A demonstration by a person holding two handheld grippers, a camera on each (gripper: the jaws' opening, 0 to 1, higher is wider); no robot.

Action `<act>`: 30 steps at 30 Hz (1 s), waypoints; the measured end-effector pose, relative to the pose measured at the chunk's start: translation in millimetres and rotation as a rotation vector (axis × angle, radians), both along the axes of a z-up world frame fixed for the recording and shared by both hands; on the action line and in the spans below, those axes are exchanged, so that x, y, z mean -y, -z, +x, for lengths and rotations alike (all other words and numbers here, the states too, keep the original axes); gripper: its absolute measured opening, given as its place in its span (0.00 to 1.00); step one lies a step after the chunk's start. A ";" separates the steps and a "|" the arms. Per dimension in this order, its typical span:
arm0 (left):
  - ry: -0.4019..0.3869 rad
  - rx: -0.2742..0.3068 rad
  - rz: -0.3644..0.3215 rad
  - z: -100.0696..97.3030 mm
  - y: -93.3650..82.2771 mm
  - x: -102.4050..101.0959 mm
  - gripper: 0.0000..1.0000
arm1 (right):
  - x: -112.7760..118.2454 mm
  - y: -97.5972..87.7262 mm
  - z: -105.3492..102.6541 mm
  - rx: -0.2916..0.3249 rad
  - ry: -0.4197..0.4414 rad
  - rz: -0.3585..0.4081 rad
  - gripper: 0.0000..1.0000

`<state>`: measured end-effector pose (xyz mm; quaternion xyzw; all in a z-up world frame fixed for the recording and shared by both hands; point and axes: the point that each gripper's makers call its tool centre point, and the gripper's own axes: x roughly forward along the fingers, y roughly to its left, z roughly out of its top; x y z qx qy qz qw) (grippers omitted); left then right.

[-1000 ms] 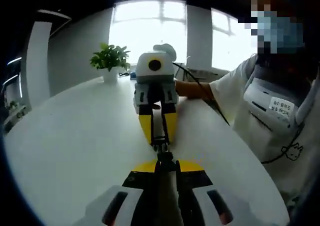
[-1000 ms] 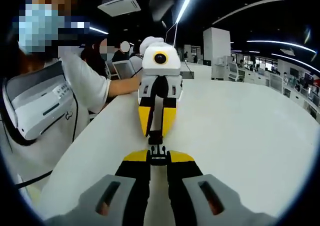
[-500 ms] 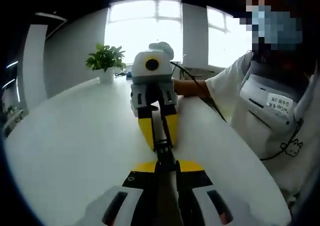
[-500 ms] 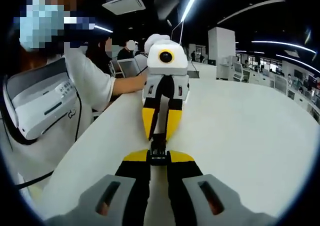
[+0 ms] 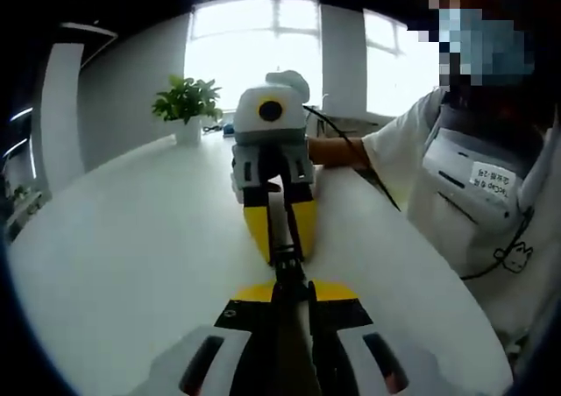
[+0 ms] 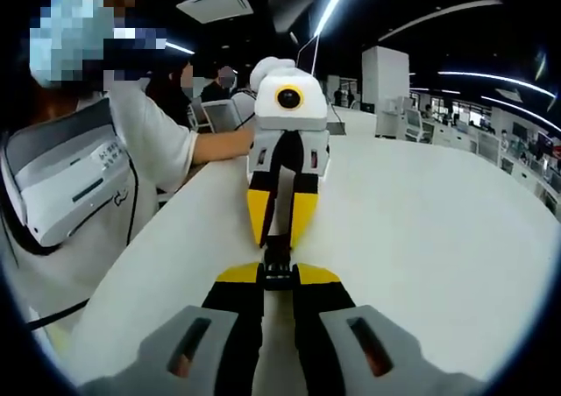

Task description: Snap the two parts of the plastic buckle together until the buckle closes and remains connected.

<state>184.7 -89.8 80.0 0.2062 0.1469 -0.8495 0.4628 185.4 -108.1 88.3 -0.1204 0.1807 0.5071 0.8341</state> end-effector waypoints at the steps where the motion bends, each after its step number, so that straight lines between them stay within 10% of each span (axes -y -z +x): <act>1: 0.003 -0.001 -0.002 -0.8 0.0 0.5 0.11 | -1.5 0.4 -0.3 -0.001 -0.001 0.004 0.11; 30: -0.039 0.005 0.040 -5.5 3.4 6.0 0.10 | -7.7 2.9 2.1 -0.041 0.040 -0.024 0.09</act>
